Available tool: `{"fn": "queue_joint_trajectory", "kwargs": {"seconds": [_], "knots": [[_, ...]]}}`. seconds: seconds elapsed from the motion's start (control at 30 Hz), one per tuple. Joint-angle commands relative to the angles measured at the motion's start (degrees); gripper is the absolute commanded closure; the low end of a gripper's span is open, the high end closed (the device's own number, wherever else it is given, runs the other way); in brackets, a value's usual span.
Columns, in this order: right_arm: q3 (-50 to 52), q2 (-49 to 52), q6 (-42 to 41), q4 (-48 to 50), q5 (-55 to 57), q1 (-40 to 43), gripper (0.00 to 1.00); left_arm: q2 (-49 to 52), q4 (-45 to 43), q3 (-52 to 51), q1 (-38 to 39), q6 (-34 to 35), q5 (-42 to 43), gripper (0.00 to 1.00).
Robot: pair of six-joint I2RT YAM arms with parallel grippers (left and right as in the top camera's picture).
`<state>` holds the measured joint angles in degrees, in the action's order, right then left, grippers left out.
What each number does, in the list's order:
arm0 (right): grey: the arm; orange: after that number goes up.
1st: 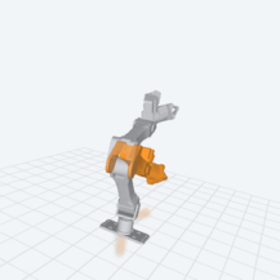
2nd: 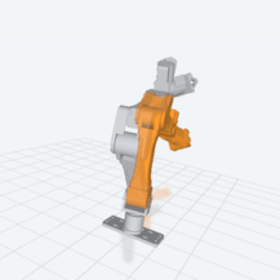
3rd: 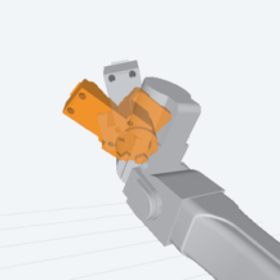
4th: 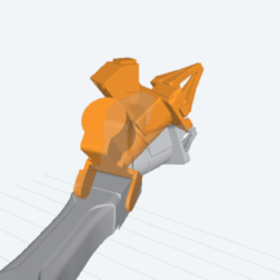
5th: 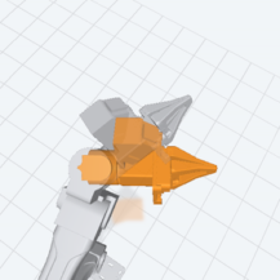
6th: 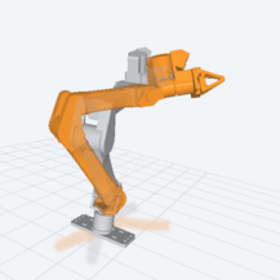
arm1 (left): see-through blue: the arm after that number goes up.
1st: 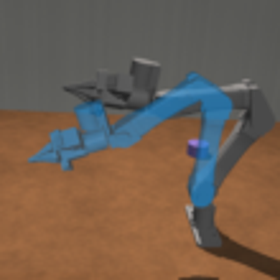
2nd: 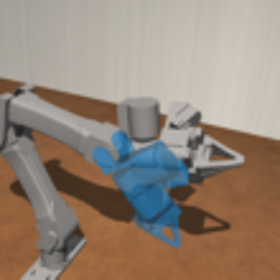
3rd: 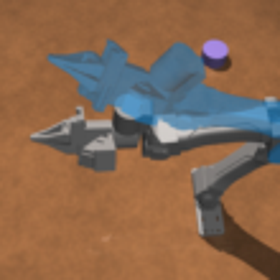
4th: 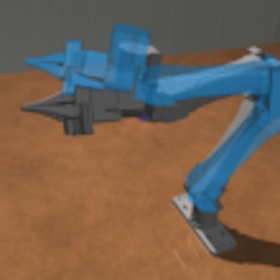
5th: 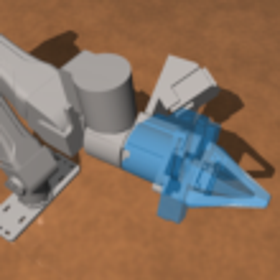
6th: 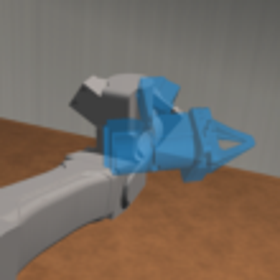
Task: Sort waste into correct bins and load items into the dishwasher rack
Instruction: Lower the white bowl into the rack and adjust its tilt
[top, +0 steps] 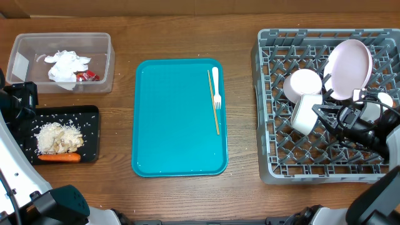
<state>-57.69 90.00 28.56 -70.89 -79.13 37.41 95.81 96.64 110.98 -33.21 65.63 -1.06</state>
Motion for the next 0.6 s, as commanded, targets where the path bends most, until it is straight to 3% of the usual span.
{"fn": "queue_joint_trajectory", "kwargs": {"seconds": [0.0,0.17,0.37,0.57], "knots": [[0.35,0.52,3.41,0.87,-1.29,0.11,0.96,-0.07,0.15,0.11,-0.04,-0.7,-0.44,0.0],[0.37,0.52,3.37,0.72,1.49,0.11,0.96,-0.07,0.15,0.11,-0.04,-0.7,-0.42,0.0],[0.37,0.52,3.17,-3.23,-10.51,0.11,0.96,-0.07,0.15,0.11,-0.04,-0.7,-0.44,0.0],[0.57,0.52,3.43,-3.48,-7.32,-0.07,0.96,-0.07,0.15,0.11,-0.04,-0.7,-0.44,0.0]]}}
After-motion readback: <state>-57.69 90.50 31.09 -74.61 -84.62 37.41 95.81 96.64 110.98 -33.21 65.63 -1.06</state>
